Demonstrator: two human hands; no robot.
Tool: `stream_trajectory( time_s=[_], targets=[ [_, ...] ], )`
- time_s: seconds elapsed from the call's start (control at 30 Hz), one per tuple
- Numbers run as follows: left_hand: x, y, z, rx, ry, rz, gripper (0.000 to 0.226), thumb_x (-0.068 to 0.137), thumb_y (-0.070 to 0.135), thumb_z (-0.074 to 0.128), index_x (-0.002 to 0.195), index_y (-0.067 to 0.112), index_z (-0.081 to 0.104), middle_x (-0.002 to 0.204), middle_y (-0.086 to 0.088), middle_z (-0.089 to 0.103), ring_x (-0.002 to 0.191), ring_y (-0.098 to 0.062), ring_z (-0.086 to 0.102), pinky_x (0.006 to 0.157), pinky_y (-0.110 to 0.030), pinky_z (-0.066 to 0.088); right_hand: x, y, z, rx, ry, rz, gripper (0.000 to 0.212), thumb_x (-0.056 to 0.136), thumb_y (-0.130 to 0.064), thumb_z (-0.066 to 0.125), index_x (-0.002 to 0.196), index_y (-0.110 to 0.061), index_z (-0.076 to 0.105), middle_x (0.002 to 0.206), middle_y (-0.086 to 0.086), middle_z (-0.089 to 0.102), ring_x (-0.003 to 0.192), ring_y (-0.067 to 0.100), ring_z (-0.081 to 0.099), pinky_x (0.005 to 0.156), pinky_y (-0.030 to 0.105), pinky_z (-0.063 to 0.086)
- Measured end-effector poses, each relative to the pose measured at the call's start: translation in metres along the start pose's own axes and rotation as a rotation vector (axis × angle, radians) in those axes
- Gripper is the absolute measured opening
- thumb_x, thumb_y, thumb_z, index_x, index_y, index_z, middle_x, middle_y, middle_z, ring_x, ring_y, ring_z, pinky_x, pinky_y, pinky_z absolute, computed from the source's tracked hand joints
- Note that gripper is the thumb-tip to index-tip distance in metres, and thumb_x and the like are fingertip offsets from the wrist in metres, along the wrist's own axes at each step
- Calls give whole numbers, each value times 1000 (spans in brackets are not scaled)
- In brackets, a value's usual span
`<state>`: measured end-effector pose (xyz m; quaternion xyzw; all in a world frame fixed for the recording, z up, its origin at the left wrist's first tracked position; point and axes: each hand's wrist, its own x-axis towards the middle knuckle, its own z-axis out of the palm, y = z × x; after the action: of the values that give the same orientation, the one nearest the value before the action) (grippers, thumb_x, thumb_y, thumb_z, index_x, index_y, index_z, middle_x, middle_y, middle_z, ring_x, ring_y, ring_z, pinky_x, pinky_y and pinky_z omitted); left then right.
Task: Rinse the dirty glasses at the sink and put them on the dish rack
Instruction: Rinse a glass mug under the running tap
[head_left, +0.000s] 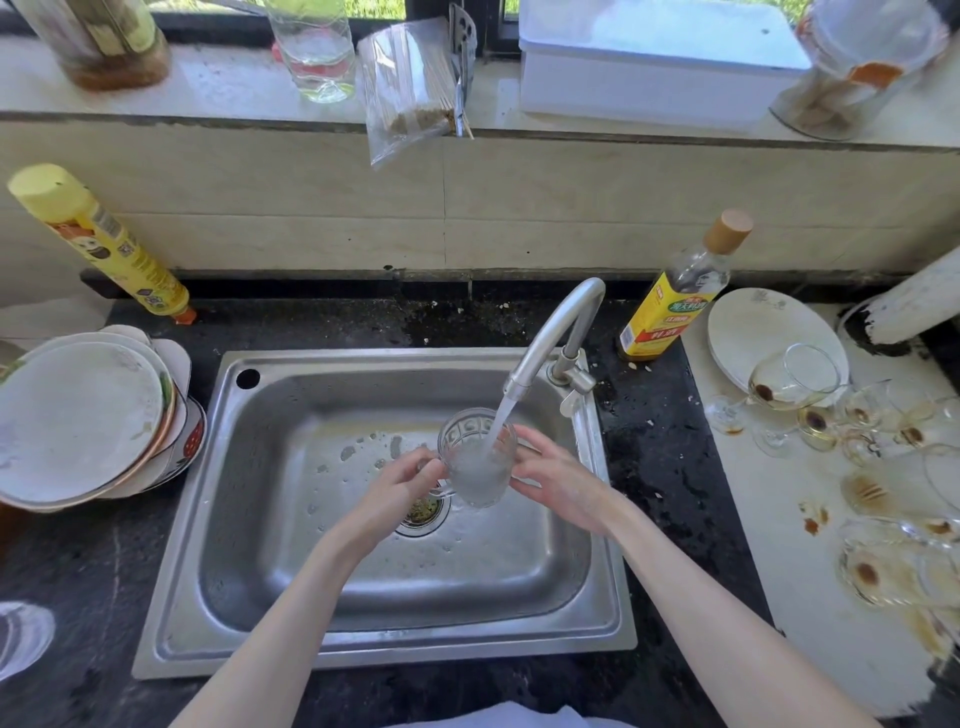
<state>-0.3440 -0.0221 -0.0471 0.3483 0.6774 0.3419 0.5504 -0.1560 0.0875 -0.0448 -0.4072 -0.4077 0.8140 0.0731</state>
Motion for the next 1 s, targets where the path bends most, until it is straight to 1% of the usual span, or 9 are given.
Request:
stream_trajectory(
  time_s=[0.1, 0.17, 0.3, 0.47, 0.57, 0.77, 0.87, 0.93, 1.0],
  targets=[
    [0, 0, 2, 1, 11, 19, 42, 81, 46, 46, 96, 10, 61, 102, -4, 66, 96, -18, 57, 84, -29, 40, 1, 2, 0, 8, 11, 1, 50, 86, 10, 46, 124, -22, 49, 125, 0, 60, 115, 15, 53, 107, 32, 35],
    [0, 0, 3, -32, 15, 9, 31, 89, 39, 49, 96, 10, 60, 103, -3, 66, 96, -12, 60, 84, -28, 44, 2, 3, 1, -12, 15, 5, 49, 86, 5, 50, 127, -23, 48, 124, -2, 61, 117, 14, 54, 107, 33, 37],
    [-1, 2, -1, -84, 71, -20, 25, 99, 21, 39, 102, 6, 58, 103, -5, 67, 91, -13, 65, 86, -39, 48, 4, 4, 8, -84, 4, 12, 45, 86, -10, 59, 127, -26, 51, 121, -5, 63, 121, 14, 53, 107, 35, 37],
    [-2, 0, -3, -86, 75, -32, 23, 99, 21, 38, 97, 12, 59, 102, -2, 68, 88, -10, 66, 69, -20, 48, 6, 10, 12, -74, 15, 26, 45, 90, -5, 53, 130, -25, 49, 122, -4, 63, 123, 16, 51, 108, 35, 36],
    [-2, -3, -1, -96, 62, -53, 23, 100, 23, 38, 95, 17, 60, 103, -3, 68, 92, -14, 66, 73, -25, 47, 5, 10, 11, -82, 35, 36, 41, 90, -5, 54, 125, -27, 51, 119, -6, 63, 121, 15, 52, 107, 34, 37],
    [-1, -2, 2, -95, 50, -79, 26, 99, 26, 39, 96, 11, 61, 98, -4, 70, 85, -16, 68, 74, -33, 45, 2, 12, 9, -81, 41, 65, 37, 90, -4, 51, 117, -29, 55, 107, -5, 65, 104, 12, 59, 96, 30, 44],
    [1, -1, 6, -104, 43, -128, 28, 100, 27, 38, 98, 9, 59, 93, -8, 69, 68, -9, 67, 64, -27, 46, 1, 14, 10, -85, 67, 87, 32, 91, -7, 48, 108, -32, 58, 98, -4, 65, 92, 12, 60, 89, 29, 47],
    [6, -1, 8, -147, 26, -193, 31, 100, 30, 38, 105, 4, 56, 91, -17, 67, 62, -14, 65, 57, -25, 48, 1, 16, 10, -81, 78, 117, 26, 93, -13, 47, 108, -31, 59, 97, -2, 64, 90, 13, 58, 84, 29, 48],
    [10, 0, 10, -175, 16, -311, 30, 100, 32, 39, 99, 5, 53, 81, -17, 66, 56, -17, 65, 52, -24, 52, 0, 18, 11, -122, 95, 185, 17, 96, -26, 45, 104, -25, 60, 97, 2, 62, 87, 16, 57, 77, 28, 48]
  ],
)
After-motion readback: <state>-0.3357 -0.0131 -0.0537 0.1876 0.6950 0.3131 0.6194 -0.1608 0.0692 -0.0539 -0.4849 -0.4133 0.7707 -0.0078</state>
